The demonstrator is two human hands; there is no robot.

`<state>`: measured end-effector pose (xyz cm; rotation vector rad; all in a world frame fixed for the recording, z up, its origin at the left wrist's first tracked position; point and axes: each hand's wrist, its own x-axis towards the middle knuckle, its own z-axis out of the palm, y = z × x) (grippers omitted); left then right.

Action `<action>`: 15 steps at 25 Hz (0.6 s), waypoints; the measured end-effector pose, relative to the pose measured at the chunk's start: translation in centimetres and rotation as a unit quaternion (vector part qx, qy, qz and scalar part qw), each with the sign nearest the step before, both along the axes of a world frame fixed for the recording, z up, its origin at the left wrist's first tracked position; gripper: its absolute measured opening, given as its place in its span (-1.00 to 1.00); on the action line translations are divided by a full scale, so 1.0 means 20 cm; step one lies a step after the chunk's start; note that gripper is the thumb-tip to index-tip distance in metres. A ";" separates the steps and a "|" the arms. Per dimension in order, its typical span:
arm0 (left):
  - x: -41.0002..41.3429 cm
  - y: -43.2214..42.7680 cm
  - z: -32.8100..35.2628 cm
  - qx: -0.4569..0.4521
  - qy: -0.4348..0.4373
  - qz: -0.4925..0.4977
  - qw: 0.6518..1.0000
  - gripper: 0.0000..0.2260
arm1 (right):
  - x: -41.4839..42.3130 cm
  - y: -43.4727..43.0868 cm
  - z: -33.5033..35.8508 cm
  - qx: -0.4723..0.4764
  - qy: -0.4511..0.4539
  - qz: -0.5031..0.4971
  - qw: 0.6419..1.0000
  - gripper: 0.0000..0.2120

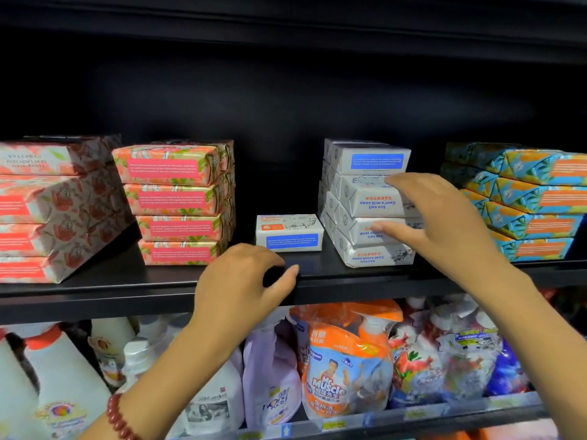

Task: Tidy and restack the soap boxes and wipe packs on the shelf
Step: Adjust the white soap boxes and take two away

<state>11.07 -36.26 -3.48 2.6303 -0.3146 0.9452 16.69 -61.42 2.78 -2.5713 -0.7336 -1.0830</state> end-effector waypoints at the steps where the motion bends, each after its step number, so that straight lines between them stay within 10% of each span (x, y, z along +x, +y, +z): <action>1: 0.00 0.00 -0.01 -0.003 -0.003 0.005 1.000 -0.69 | 0.01 0.00 -0.01 -0.001 -0.006 0.005 1.000 -0.42; 8: 0.00 -0.02 0.02 -0.164 -0.029 -0.021 0.986 -0.69 | -0.06 0.02 -0.05 -0.007 -0.171 0.059 0.983 -0.67; 12: -0.03 -0.06 0.19 -0.464 0.150 -0.198 0.850 -0.61 | -0.15 0.14 -0.11 -0.005 -0.292 0.125 0.948 -0.74; 15: -0.07 -0.07 0.23 -0.476 0.210 -0.247 0.818 -0.76 | -0.17 0.24 -0.12 0.002 -0.325 0.153 0.933 -0.79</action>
